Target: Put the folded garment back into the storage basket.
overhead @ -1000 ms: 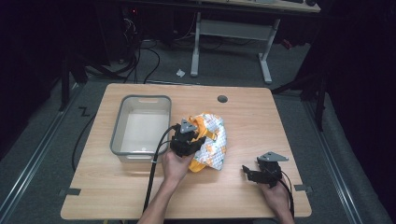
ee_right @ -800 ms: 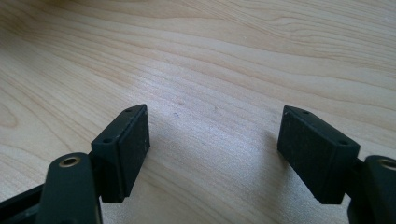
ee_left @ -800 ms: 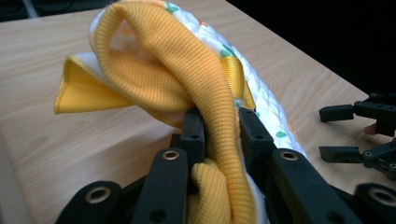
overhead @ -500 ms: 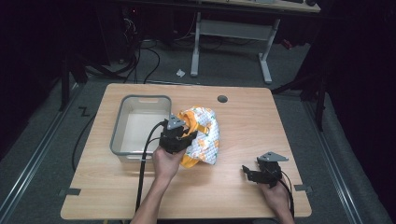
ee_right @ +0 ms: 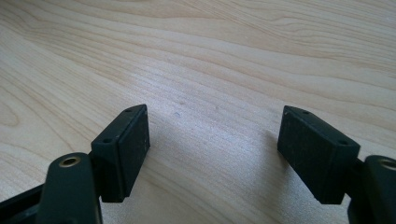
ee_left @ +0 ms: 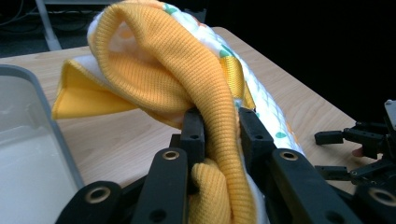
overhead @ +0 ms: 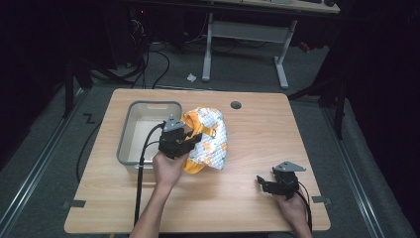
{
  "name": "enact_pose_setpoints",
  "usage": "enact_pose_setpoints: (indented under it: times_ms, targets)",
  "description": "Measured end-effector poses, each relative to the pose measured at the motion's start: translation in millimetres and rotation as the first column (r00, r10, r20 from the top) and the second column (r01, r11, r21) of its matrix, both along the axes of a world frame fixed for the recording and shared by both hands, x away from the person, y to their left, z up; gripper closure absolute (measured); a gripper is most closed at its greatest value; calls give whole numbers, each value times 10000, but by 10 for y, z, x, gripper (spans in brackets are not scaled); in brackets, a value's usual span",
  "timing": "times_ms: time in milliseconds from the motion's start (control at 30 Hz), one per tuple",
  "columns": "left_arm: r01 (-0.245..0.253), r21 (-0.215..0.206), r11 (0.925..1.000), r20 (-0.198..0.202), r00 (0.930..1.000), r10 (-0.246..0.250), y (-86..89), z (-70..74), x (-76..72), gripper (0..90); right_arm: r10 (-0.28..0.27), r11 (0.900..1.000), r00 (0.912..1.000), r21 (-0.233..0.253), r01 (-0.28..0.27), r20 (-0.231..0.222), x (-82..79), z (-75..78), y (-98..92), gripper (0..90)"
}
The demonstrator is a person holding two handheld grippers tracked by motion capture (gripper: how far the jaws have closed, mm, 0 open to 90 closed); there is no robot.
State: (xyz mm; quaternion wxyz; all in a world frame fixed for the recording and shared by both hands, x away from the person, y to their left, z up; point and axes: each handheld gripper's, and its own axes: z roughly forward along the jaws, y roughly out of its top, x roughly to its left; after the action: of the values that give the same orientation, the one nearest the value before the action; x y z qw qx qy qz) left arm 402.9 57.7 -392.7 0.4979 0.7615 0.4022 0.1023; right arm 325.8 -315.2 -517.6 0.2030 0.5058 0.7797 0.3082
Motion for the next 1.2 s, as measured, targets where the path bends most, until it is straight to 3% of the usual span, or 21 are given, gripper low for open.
enact_pose_setpoints:
  times_ms: [400,1033,1200]
  targets:
    - [-232,9,9997,149,9996,232,225,172,29,751,5,10000,10000,5,-5,-1,0,0,0,253]
    - [-607,75,9981,129,9981,606,523,213,55,750,-8,10000,10000,9,8,-10,-1,0,1,253]
    - [-801,-129,9967,94,9967,803,667,228,61,749,-18,10000,10000,12,18,-13,0,0,1,252]
